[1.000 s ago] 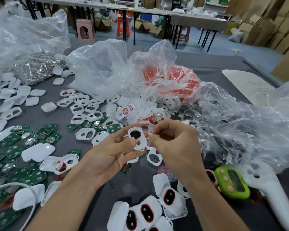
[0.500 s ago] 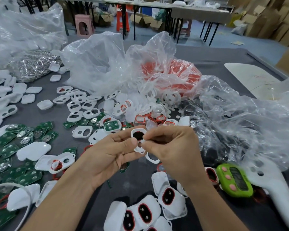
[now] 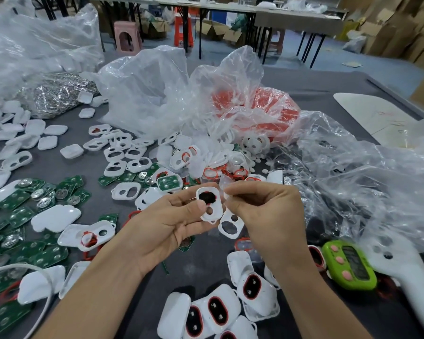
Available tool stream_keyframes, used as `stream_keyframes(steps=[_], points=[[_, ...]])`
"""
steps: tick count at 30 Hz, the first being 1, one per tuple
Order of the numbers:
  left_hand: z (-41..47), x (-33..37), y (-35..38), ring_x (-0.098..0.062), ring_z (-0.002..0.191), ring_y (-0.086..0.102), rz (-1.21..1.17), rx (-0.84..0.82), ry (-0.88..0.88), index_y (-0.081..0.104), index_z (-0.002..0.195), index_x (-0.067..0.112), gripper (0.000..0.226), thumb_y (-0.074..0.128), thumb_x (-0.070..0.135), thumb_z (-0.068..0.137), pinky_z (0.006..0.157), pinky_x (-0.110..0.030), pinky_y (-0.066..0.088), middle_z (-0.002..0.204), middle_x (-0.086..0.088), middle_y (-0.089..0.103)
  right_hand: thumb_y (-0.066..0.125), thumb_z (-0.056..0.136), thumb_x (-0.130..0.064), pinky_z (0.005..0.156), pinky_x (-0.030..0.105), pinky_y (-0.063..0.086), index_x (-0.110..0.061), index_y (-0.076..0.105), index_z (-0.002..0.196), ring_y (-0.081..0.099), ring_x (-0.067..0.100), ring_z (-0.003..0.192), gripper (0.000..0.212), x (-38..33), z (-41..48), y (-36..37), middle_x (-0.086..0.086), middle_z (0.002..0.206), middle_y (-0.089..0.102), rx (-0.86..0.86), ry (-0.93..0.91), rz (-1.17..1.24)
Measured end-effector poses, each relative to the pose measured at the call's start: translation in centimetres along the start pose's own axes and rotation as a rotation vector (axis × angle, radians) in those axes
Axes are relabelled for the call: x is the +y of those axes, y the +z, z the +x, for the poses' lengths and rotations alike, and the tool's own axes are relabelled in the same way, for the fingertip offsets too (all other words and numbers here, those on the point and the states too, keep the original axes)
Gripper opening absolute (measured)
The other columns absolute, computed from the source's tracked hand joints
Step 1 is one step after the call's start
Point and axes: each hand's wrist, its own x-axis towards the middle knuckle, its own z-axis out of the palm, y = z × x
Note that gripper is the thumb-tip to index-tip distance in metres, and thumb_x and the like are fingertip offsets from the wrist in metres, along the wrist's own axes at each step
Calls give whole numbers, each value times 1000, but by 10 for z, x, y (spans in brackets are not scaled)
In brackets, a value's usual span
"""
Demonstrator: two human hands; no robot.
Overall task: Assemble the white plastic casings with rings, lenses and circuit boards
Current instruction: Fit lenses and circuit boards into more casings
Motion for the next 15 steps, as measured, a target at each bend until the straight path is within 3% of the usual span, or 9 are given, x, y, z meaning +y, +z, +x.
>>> stream_keyframes(steps=[2,5,15], points=[[-1,0,1,-26,101,75,0,-1,-1,78,112,7,49,82,13,64,75,-31,62,120,-19,73,82,78,3,67,20,58,-22,82,76,75,11,70,26,3,1,0,-5,73,78,83,7,18],[-2,0,1,-28,104,75,-33,-5,2,74,118,2,47,80,7,71,75,-32,63,122,-21,72,80,77,8,68,20,58,-20,82,77,76,13,71,28,7,3,-3,-2,75,78,140,50,83],[-1,-2,3,-25,104,75,16,14,39,80,110,12,34,66,7,79,76,-29,62,121,-18,73,89,71,-4,66,31,60,-21,80,75,75,19,64,21,10,4,-5,0,70,77,143,57,10]])
